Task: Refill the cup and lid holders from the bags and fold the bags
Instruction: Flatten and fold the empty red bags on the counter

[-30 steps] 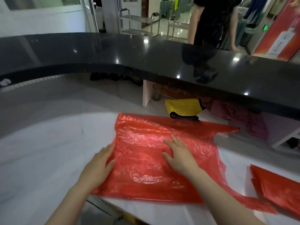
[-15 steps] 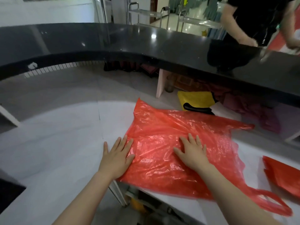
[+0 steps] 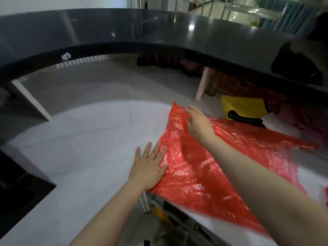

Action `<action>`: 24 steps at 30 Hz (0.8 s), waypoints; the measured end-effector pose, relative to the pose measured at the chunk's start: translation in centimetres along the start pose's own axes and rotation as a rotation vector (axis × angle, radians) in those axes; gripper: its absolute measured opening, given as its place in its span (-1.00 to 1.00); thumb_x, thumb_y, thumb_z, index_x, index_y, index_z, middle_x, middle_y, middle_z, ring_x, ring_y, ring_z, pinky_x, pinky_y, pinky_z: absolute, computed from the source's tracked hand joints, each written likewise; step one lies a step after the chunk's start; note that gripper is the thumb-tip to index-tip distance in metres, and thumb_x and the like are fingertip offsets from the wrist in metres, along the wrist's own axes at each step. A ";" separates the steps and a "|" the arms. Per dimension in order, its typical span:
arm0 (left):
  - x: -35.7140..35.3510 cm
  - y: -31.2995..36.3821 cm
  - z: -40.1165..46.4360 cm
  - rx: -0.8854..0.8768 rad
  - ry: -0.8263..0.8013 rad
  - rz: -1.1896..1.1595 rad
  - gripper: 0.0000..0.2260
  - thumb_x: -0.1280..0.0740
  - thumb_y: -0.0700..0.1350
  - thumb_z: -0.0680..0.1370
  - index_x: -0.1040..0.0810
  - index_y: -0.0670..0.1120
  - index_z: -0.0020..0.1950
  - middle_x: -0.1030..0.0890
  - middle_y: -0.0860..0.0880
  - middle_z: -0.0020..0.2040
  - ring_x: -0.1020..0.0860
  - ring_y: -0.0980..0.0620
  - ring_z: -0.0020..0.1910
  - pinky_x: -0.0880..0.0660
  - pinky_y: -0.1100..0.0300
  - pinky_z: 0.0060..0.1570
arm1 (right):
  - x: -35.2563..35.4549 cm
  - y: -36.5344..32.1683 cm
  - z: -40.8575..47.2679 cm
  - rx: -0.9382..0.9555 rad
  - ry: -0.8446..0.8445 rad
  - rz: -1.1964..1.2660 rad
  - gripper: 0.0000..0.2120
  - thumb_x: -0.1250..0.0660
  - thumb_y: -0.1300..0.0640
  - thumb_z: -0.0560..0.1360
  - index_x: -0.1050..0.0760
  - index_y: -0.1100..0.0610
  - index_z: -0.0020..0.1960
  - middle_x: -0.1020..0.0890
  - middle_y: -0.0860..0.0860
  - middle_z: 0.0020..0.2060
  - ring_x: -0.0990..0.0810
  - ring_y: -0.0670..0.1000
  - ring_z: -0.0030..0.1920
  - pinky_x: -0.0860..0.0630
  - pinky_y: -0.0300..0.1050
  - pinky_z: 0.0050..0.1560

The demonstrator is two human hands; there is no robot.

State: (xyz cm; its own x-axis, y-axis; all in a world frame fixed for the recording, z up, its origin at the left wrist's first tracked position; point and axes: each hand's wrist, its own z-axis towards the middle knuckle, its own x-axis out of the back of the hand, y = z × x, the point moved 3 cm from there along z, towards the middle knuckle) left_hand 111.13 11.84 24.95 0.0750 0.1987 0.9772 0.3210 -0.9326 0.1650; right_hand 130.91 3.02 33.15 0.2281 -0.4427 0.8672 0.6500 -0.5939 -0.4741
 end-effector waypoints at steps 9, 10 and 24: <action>0.6 0.2 -0.4 0.021 -0.005 0.009 -0.44 0.30 0.32 0.52 0.34 0.21 0.48 0.33 0.14 0.50 0.39 0.00 0.47 0.50 -0.08 0.35 | -4.9 0.9 3.3 0.120 -0.382 -0.092 -0.50 -0.07 0.02 0.64 -0.06 -0.01 0.56 -0.01 0.05 0.57 0.03 0.11 0.55 0.01 0.11 0.52; 0.6 0.2 -0.6 0.031 -0.013 0.005 -0.45 0.32 0.32 0.50 0.37 0.22 0.45 0.34 0.15 0.50 0.40 0.00 0.47 0.51 -0.08 0.34 | -5.6 1.6 3.2 0.083 -0.428 -0.147 -0.48 -0.04 -0.06 0.64 -0.01 -0.05 0.56 0.04 0.02 0.57 0.08 0.12 0.56 0.04 0.17 0.51; 0.4 0.1 -1.0 0.175 -0.057 -0.011 -0.47 0.21 0.31 0.57 0.34 0.27 0.48 0.37 0.17 0.49 0.45 0.05 0.42 0.50 -0.11 0.35 | -6.8 0.4 4.1 0.005 -0.385 -0.332 -0.32 -0.09 -0.16 0.53 0.07 -0.06 0.57 0.11 0.06 0.57 0.18 0.17 0.55 0.10 0.21 0.50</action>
State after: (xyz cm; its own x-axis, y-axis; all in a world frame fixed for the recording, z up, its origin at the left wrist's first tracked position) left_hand 110.26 11.55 25.44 0.1222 0.2294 0.9656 0.4810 -0.8647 0.1446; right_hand 132.58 8.57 27.67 0.2589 0.0496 0.9646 0.7359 -0.6570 -0.1637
